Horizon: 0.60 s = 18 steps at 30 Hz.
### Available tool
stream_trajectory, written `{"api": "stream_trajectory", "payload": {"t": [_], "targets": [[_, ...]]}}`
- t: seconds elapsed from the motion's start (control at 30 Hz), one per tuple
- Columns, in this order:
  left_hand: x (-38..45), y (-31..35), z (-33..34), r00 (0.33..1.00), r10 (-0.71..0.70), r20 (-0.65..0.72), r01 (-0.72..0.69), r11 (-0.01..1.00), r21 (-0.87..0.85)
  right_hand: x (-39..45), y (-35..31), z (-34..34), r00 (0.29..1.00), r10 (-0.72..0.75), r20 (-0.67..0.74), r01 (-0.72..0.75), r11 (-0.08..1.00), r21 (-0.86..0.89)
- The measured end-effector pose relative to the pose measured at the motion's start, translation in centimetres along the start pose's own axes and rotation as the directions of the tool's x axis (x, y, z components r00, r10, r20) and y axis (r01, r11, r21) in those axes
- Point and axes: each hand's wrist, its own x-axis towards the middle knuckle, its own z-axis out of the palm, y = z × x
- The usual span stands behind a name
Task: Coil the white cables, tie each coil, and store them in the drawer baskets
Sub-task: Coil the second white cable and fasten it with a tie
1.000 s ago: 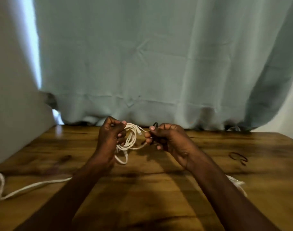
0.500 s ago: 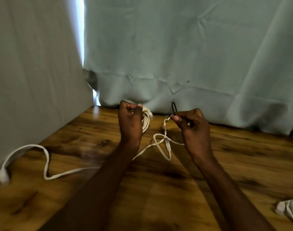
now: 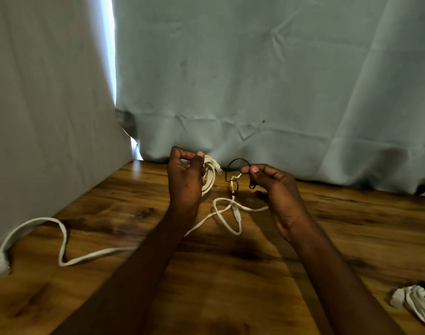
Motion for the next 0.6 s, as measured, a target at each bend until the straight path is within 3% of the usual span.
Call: {"api": "stream_trajectory", "payload": {"t": [0.1, 0.2, 0.37, 0.47, 0.6], "targets": [[0.1, 0.1, -0.1, 1.000, -0.013, -0.002, 0.013, 1.000, -0.010, 0.6, 1.2, 0.0, 0.947, -0.313, -0.074, 0.257, 0.875, -0.409], [-0.1, 0.2, 0.0, 1.000, -0.021, 0.008, 0.021, 1.000, -0.009, 1.0, 1.8, -0.5, 0.889, -0.456, -0.046, 0.357, 0.752, -0.554], [-0.2, 0.3, 0.1, 0.999, -0.024, 0.022, 0.025, 1.000, -0.009, 0.9, 1.7, -0.9, 0.895, -0.446, -0.001, 0.402, 0.808, -0.431], [-0.3, 0.4, 0.1, 0.999, -0.039, 0.031, 0.040, 0.999, -0.011, 0.5, 1.5, -0.7, 0.946, -0.316, -0.067, 0.276, 0.899, -0.341], [-0.4, 0.5, 0.1, 0.998, -0.044, 0.036, 0.044, 0.999, -0.010, 0.5, 0.7, -0.8, 0.986, -0.052, -0.155, 0.049, 0.999, -0.024]]}}
